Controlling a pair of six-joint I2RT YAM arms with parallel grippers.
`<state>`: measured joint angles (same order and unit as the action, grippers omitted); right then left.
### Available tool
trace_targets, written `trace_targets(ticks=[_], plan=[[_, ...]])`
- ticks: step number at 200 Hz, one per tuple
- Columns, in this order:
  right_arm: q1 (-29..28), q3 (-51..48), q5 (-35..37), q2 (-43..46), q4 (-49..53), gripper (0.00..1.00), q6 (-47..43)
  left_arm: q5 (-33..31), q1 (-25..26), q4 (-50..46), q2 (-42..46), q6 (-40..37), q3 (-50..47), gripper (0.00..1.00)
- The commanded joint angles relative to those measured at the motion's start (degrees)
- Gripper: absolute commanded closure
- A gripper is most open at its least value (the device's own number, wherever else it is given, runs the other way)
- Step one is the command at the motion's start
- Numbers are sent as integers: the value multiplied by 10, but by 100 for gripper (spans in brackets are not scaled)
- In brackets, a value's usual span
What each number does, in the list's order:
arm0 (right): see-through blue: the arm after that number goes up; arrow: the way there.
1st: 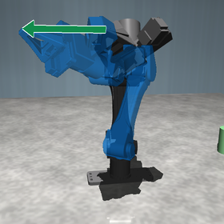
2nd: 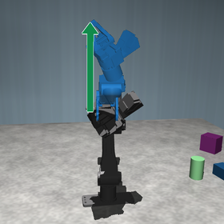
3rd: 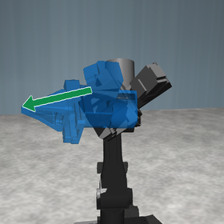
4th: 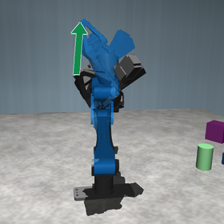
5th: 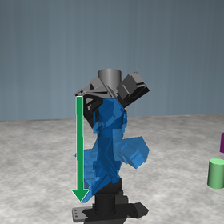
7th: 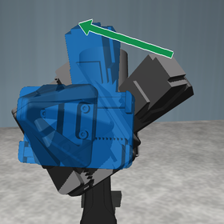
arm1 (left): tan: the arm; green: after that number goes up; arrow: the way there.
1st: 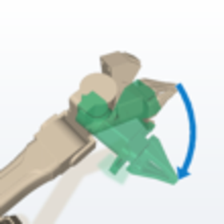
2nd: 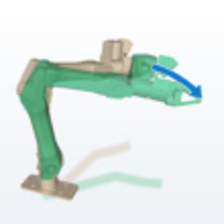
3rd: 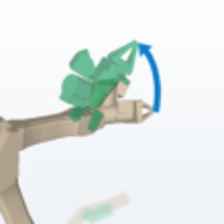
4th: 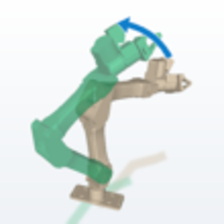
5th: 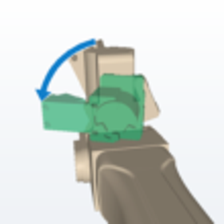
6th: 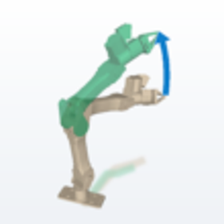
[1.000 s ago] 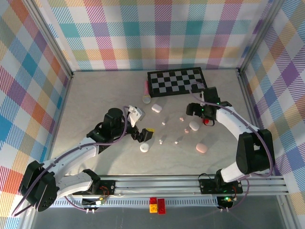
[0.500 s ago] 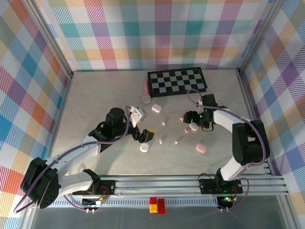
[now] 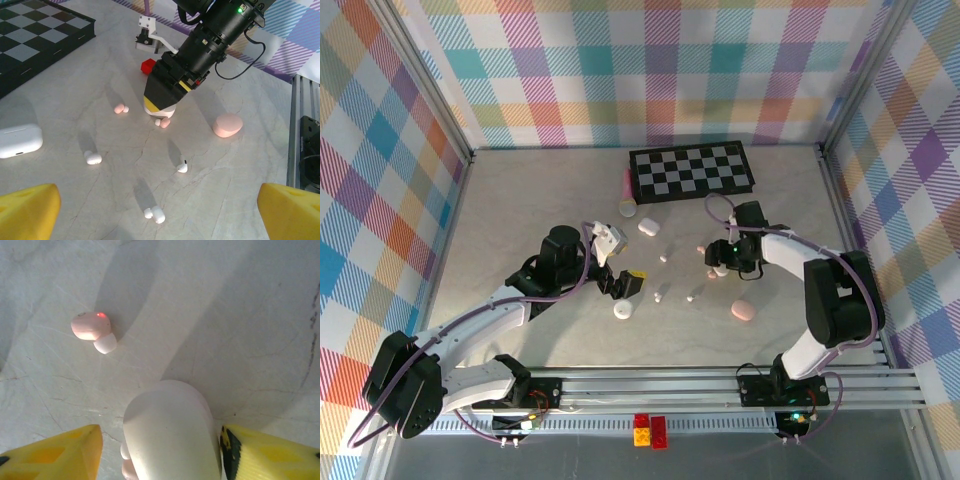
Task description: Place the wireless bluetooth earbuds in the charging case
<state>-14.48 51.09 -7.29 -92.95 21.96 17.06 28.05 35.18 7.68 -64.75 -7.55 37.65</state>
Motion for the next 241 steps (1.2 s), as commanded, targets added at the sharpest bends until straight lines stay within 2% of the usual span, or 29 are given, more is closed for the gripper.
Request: trace_targets(ticks=[1, 64, 109, 154, 223, 241], plan=[[-17, 11, 38, -4, 35, 40, -7, 16, 7, 17, 5, -2, 2, 0], [-46, 47, 101, -31, 96, 40, -23, 14, 7, 26, 3, -3, -3, 0], [-48, 62, 108, -47, 98, 50, -24, 17, 7, 27, -2, -2, -1, 0], [-49, 78, 111, -53, 111, 53, -36, 12, 7, 18, 7, -5, -1, 0], [-49, 92, 67, 28, 104, 58, -103, 11, 3, -10, 24, -13, 18, 0], [-50, 100, 34, 43, 110, 59, -125, 15, 0, -14, 29, -15, 25, 0]])
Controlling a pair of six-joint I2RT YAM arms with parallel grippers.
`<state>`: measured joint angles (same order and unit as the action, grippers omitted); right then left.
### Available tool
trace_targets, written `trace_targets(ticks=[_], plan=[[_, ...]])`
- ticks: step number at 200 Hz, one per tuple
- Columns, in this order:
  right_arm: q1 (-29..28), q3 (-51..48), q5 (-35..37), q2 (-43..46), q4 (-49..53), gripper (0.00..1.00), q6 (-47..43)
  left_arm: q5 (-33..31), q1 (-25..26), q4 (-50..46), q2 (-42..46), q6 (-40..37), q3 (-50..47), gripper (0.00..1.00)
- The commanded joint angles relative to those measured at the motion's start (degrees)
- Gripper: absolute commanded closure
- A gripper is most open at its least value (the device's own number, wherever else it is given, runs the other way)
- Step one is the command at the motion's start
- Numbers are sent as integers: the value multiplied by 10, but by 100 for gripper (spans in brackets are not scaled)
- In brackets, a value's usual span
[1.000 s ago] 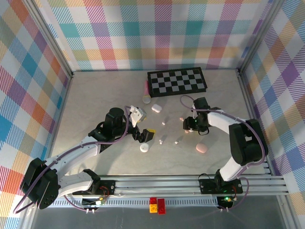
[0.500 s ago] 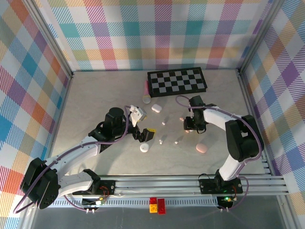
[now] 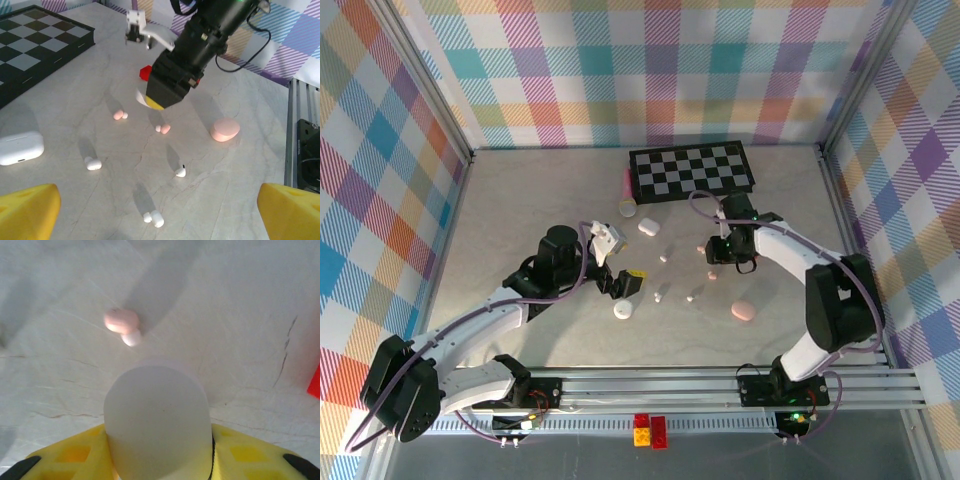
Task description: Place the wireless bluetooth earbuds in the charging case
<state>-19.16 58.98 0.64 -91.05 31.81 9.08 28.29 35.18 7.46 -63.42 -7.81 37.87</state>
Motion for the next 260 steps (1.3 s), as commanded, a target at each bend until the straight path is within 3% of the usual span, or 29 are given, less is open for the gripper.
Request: trace_targets(ticks=[1, 25, 65, 92, 133, 173, 260], plan=[[-3, 21, -48, 25, 11, 59, -47, 13, 0, -13, 16, -12, 23, 0], [-4, 36, -105, 67, 27, 60, -65, 26, -4, -28, 29, -17, 32, 0], [-18, 76, -247, 117, 89, 62, -141, 110, -20, -90, 29, -38, 59, 0], [-53, 85, -292, 152, 117, 60, -226, 164, -20, -128, 33, -69, 83, 2], [-97, 135, -371, 162, 171, 63, -278, 211, -20, -202, 28, -146, 116, 7], [-153, 183, -384, 148, 222, 64, -324, 255, -20, -225, 12, -171, 131, 12], [-223, 253, -369, 89, 249, 65, -355, 284, -19, -180, -16, -119, 142, 32]])
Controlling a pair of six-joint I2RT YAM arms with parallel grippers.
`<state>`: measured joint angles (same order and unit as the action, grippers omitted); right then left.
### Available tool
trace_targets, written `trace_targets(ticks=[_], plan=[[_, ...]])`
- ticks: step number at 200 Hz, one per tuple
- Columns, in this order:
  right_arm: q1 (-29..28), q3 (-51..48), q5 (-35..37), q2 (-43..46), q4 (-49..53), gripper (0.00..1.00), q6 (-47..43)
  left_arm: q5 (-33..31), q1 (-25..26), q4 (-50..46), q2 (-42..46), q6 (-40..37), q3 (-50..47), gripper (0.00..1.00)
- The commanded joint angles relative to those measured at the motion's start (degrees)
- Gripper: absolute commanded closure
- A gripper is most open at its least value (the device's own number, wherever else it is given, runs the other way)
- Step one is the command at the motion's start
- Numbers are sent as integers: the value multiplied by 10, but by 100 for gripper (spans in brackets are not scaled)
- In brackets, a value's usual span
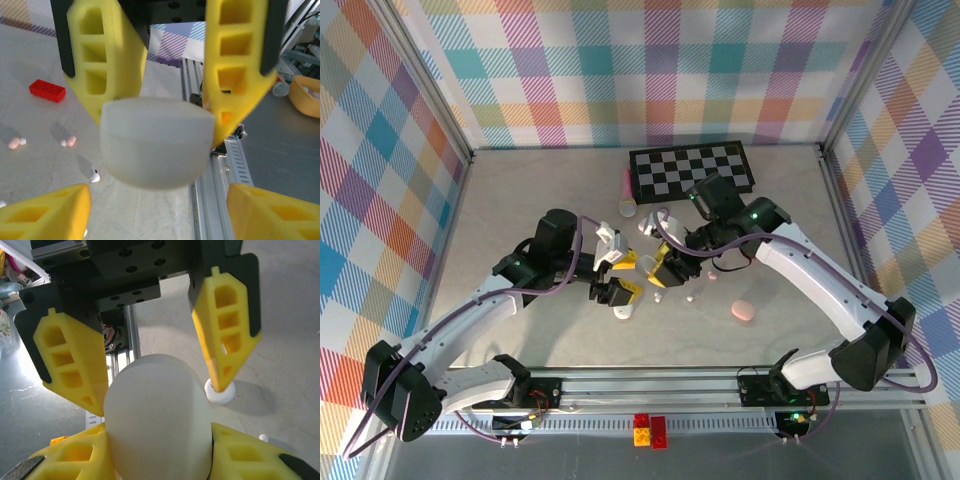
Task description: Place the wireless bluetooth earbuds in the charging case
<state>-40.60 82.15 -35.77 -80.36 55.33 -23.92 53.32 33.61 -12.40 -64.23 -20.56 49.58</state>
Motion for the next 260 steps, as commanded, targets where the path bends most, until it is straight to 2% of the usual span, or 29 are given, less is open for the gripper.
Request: trace_targets(ticks=[1, 70, 91, 160, 186, 223, 260], plan=[[-9, 22, -5, -18, 14, 65, -25, 34, -3, 19, -8, 9, 25, 32], [-12, 29, -9, -38, 16, 65, -34, 45, -3, 32, -8, 20, 23, 40], [-12, 29, -10, -38, 21, 66, -39, 48, -3, 21, -6, 10, 24, 46], [-12, 34, -28, -35, 43, 66, -53, 57, -3, -27, 2, -34, 30, 48], [-12, 35, -29, -34, 43, 67, -54, 62, -3, -49, -2, -41, 34, 56], [-12, 36, -31, -36, 44, 67, -54, 61, -3, -54, -4, -46, 34, 57], [-12, 39, -29, -40, 43, 66, -53, 58, -3, -55, -5, -43, 39, 68]])
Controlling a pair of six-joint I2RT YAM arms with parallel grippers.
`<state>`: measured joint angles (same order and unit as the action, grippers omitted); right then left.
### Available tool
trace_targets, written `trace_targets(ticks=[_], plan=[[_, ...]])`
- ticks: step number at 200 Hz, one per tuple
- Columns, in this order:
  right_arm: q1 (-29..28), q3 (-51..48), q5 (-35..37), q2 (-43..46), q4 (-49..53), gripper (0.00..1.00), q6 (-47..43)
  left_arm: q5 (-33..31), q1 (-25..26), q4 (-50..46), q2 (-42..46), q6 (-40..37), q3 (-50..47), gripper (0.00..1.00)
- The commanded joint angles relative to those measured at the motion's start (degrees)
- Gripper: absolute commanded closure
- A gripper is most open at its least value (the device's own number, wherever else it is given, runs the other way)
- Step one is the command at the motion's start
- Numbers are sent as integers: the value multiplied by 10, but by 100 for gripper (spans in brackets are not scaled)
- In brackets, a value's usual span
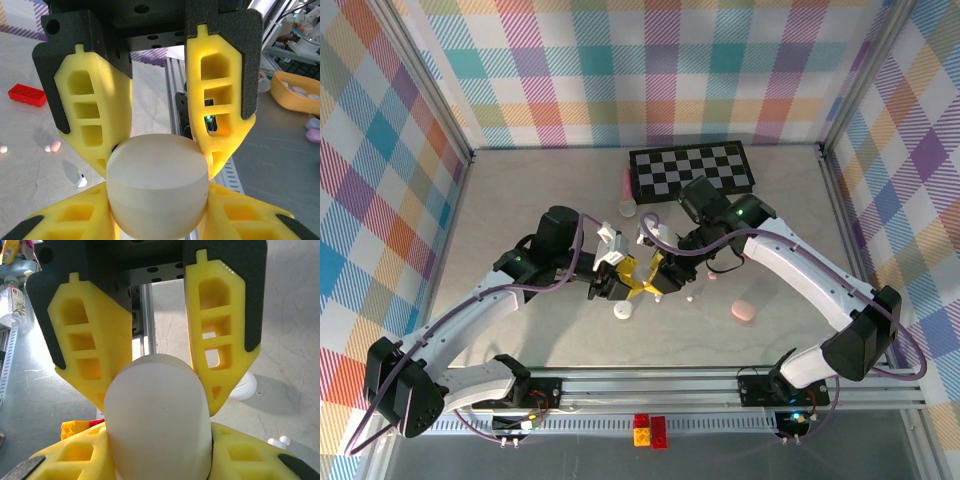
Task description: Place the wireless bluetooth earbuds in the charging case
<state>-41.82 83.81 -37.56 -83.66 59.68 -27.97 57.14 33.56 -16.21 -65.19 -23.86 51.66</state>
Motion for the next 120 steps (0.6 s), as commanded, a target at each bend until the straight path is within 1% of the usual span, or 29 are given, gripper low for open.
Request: trace_targets(ticks=[1, 16, 24, 41, 64, 88, 94, 120], plan=[[0, 22, -11, -7, 0, 66, -13, 21, -3, -17, 4, -9, 18, 68], [0, 23, -10, -6, -2, 66, -13, 21, -3, -16, 2, -8, 20, 69], [0, 23, -6, -5, -3, 63, -13, 20, -3, -16, 1, -8, 20, 70], [0, 21, 3, -1, -7, 50, -14, 18, -3, -16, 3, -8, 18, 70], [1, 14, 11, 9, -8, 40, -17, 14, -3, -8, 7, -7, 11, 70], [3, 9, 25, 17, -11, 37, -12, 15, -3, -2, 11, 1, 3, 70], [5, 8, 27, 19, -12, 37, -8, 15, -3, 19, 11, 3, 2, 70], [14, -1, 36, 30, -32, 34, 14, 15, -4, 28, 12, 6, -4, 70]])
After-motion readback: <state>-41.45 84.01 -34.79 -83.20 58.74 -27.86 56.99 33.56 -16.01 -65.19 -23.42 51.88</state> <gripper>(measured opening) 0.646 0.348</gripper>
